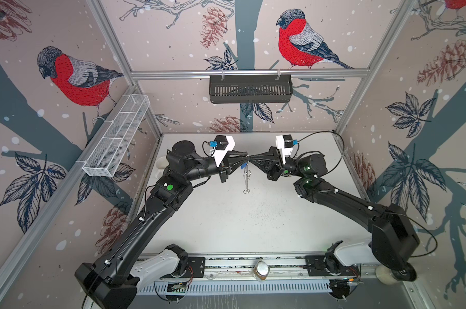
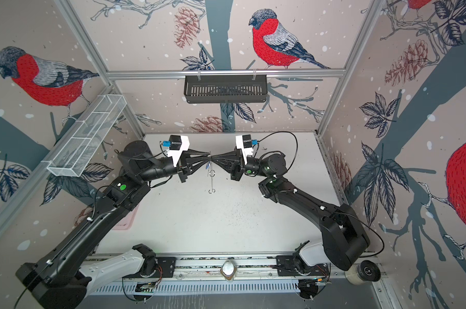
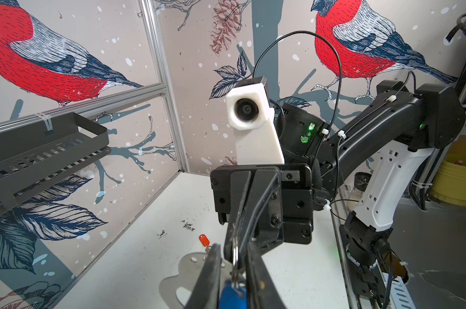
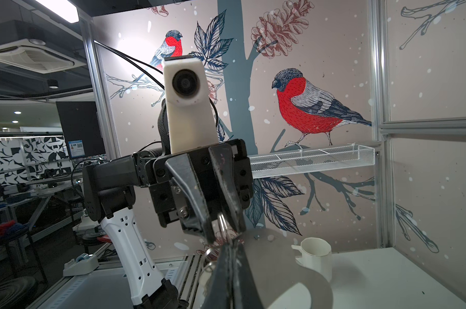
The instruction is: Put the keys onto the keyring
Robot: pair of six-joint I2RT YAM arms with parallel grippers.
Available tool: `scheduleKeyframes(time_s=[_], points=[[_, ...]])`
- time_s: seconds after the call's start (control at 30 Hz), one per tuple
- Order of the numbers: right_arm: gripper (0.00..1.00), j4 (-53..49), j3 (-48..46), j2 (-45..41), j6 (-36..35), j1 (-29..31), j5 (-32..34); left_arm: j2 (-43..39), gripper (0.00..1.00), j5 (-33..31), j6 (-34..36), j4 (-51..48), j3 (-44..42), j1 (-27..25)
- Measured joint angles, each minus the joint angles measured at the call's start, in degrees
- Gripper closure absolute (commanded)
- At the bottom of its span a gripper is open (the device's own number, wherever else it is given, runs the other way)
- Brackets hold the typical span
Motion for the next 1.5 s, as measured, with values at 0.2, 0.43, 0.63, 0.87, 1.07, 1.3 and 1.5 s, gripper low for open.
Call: scheduleKeyframes(time_s=[0.2, 0.43, 0.63, 0.87, 1.07, 1.3, 1.5], points=[[1.0, -0.07, 0.0, 0.0, -0.09, 0.02, 0.02, 0.22, 0.98, -0.2, -0.02, -0.04, 0.11, 0.0], [1.0, -3.13, 0.04, -0.39, -1.92, 0.11, 1.31, 0.5, 1.0, -2.19, -0.09, -1.44, 0.55, 0.0], [0.85, -10.25, 0.02, -2.25, -5.75, 0.24, 5.03, 1.88, 1.0, -5.62, -1.01, -5.68, 2.91, 0.0], [0.73, -18.34, -2.86, -5.53, -10.29, 0.28, 7.87, 4.44, 1.0, -13.6, -1.42, -10.84, 5.22, 0.0], [0.72, -25.81, -3.48, -7.89, -13.75, 1.68, 13.88, 7.87, 1.0, -20.44, -2.84, -16.09, 8.59, 0.0], [0.75, -32.63, -1.46, -7.5, -16.74, 4.72, 24.11, 10.12, 1.0, -27.39, -5.92, -21.51, 9.68, -0.81], [0.72, -34.71, 0.63, -4.66, -16.85, 5.49, 27.78, 9.81, 1.0, -29.83, -8.22, -22.4, 9.68, -2.08]])
